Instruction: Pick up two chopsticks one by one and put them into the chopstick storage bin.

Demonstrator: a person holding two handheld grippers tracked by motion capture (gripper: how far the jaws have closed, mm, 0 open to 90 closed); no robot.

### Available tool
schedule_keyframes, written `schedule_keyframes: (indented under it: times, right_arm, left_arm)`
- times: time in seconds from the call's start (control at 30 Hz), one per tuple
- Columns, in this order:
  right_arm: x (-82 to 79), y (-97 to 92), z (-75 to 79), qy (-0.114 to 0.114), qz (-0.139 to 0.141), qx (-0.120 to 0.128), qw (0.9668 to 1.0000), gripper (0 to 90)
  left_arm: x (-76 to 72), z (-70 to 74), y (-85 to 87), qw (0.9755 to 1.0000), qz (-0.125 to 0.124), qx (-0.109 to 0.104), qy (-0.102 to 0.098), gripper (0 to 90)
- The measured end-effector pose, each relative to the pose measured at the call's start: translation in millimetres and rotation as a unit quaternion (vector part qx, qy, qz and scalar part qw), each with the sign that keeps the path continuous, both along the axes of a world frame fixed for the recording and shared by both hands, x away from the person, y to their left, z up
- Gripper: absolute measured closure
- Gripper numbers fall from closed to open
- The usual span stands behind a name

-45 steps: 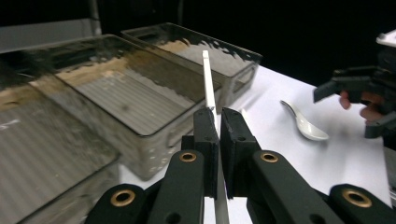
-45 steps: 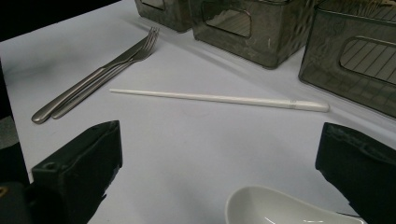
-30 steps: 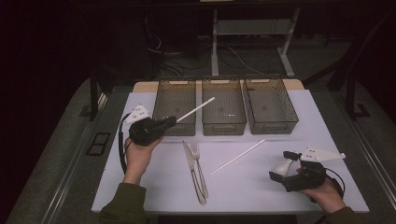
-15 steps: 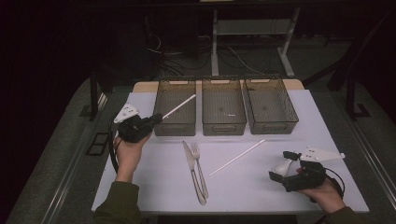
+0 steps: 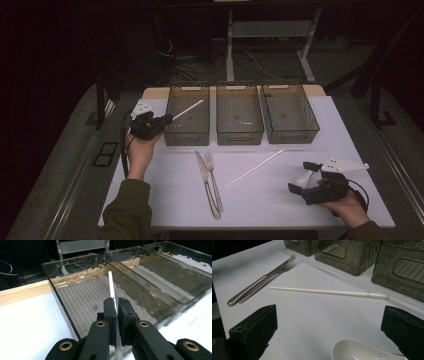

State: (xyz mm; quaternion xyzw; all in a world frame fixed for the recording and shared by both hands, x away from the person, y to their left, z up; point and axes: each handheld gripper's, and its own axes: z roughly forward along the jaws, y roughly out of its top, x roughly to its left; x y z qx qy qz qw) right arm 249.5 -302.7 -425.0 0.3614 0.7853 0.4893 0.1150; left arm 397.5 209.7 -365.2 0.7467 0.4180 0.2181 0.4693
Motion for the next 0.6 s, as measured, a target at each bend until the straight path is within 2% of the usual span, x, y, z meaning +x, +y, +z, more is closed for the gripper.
schedule_keyframes:
  times: [0.37,0.6]
  right_arm:
    - [0.1,-1.1,-0.3,0.001,0.000,0.002,1.0000,0.8]
    - [0.1,-1.6,-0.2,0.000,0.002,0.004,1.0000,0.7]
  left_arm:
    - [39.0,-7.6,-17.0,0.9994,0.018,0.001,0.031,85.2]
    - [53.9,-14.5,-29.0,0.9980,0.020,0.029,0.052,85.2]
